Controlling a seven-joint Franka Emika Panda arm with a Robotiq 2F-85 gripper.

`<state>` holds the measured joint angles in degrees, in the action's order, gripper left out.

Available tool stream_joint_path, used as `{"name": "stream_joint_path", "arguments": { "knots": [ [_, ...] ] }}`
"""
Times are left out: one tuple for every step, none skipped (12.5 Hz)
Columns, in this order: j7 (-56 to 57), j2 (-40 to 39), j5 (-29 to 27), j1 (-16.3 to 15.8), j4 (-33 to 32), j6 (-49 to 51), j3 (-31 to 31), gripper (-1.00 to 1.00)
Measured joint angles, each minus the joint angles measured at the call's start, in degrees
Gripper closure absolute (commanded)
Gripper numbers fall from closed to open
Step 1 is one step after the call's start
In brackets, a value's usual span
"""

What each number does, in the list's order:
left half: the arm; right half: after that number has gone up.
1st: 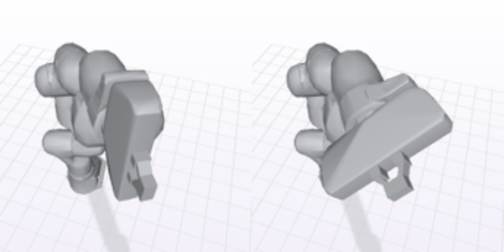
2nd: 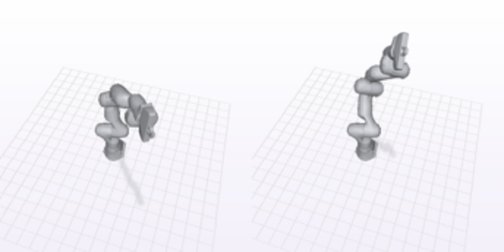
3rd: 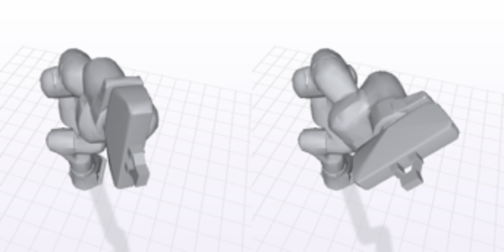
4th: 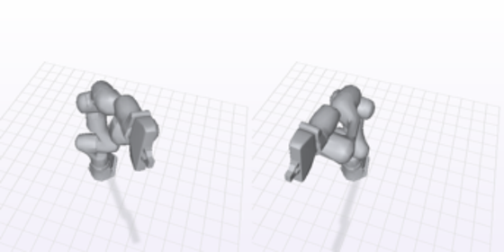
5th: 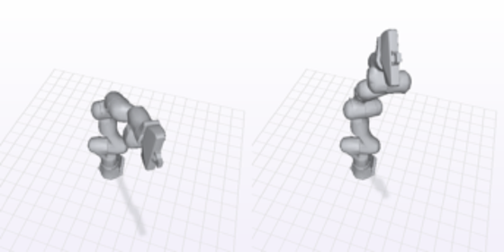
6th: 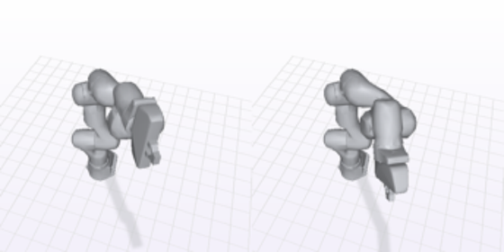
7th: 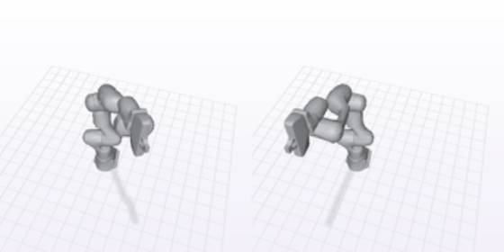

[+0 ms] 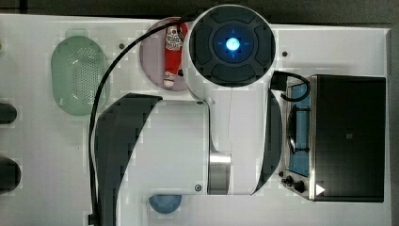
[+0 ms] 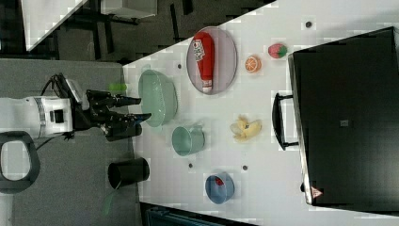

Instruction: Pick Banana and place it in mug.

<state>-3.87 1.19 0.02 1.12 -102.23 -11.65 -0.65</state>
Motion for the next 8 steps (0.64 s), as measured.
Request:
{"name": "stream_joint_path", "arguments": {
  "knots": [
    [0.02,4.28,-0.92,1.31,-5.43,3.07,-1.19,-0.48],
    [0.02,8.75,-0.45,2.51,-9.62,5.25,-2.12,-0.68],
    [0.02,12.36,-0.11,3.91,-11.69,6.75,-3.16,-0.95],
    [0.03,15.05,-0.90,4.27,-12.48,6.59,-3.31,-1.00],
    [0.09,17.08,-1.37,4.59,-12.25,6.03,-3.46,-1.00],
    [0.09,17.85,-1.67,4.96,-11.81,5.69,-3.76,-1.00],
    [0.16,17.46,-1.78,4.77,-11.19,5.62,-3.58,-1.00],
    [0.45,17.07,-2.05,4.40,-12.48,3.98,-3.15,-1.00]
  ]
}}
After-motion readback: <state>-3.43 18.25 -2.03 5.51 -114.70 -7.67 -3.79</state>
